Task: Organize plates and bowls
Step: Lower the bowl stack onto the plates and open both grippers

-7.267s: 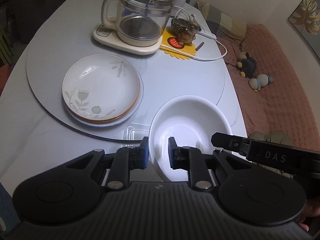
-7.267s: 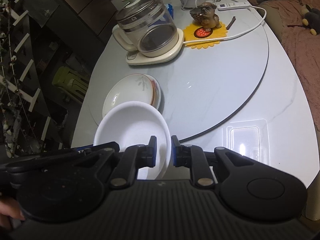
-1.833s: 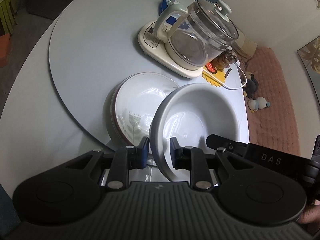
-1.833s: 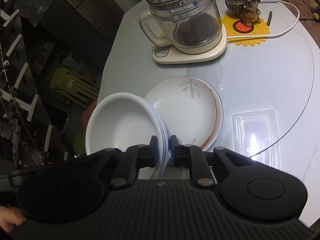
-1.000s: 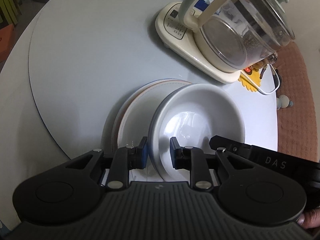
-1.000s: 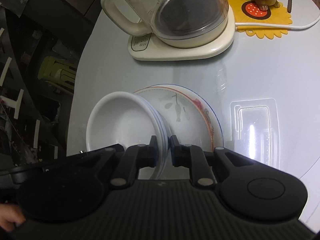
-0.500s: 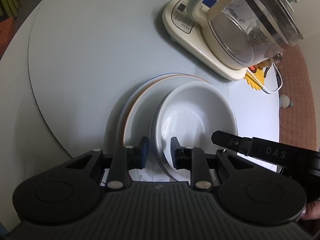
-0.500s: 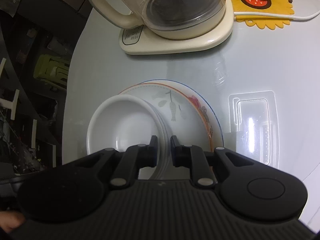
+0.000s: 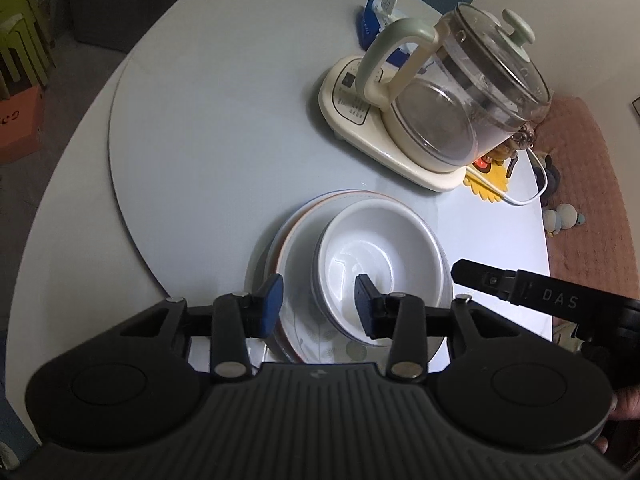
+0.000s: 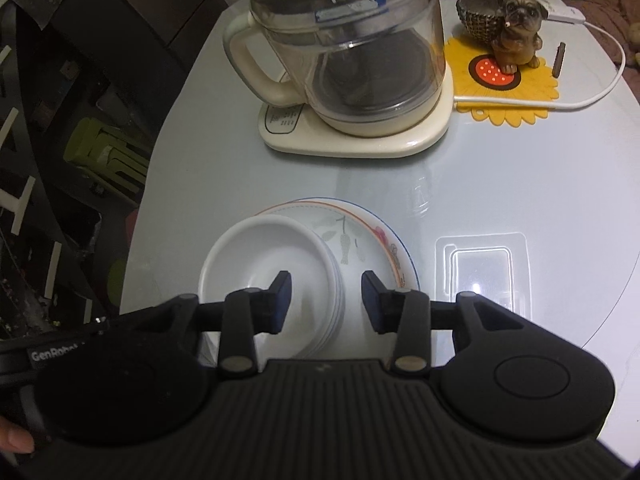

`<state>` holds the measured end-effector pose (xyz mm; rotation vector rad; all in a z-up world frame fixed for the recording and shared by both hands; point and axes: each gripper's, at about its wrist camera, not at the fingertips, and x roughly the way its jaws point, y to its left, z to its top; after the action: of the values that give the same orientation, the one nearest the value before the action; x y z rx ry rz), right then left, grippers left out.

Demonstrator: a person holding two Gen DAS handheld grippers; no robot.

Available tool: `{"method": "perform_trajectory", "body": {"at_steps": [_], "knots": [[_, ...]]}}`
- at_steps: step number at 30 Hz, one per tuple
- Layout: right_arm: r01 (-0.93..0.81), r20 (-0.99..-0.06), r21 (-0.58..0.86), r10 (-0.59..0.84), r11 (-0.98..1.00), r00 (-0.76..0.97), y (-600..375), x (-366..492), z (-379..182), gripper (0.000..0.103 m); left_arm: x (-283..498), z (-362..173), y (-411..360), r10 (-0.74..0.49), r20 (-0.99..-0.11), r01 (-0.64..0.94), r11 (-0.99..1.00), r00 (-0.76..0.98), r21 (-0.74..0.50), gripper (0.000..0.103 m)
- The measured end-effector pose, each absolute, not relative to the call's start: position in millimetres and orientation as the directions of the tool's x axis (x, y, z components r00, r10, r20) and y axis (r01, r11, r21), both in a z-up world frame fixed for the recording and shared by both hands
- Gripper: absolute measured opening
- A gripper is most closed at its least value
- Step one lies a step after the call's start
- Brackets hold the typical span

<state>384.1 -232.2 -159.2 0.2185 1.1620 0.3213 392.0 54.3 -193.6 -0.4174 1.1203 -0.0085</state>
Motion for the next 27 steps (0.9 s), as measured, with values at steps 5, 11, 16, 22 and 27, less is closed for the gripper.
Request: {"method": "perform_trajectory", "body": {"at_steps": [5, 11, 16, 22, 27], "knots": [[-0.158, -0.831, 0.329, 0.365, 0.931, 0.42, -230.0, 364.8, -130.6, 0.042, 366.3, -163.3, 59.4, -0.193, -0.849, -0.187, 0.929, 0.492, -0.319, 0.045], [-0.187, -0.789, 0.33, 0.38, 0.925, 0.483, -228.4, 332.9, -97.2, 0.042, 332.3, -122.7, 58.0, -0.166, -0.81, -0.147, 0.944, 0.562, -0.295, 0.045], [-0.214, -0.753, 0.326, 0.39, 0.921, 0.53, -227.1, 306.2, -73.5, 0.042, 302.7, -94.8, 57.8, -0.148, -0.774, -0.128, 0.95, 0.615, -0.284, 0.045], [-0.256, -0.696, 0.311, 0.403, 0.915, 0.594, -226.9, 273.9, -45.5, 0.042, 265.6, -67.1, 53.6, -0.124, -0.732, -0.083, 0.967, 0.67, -0.24, 0.052], [-0.274, -0.66, 0.283, 0.394, 0.919, 0.64, -228.9, 249.4, -31.2, 0.047, 231.3, -47.1, 50.1, -0.107, -0.695, -0.058, 0.976, 0.711, -0.21, 0.068]]}}
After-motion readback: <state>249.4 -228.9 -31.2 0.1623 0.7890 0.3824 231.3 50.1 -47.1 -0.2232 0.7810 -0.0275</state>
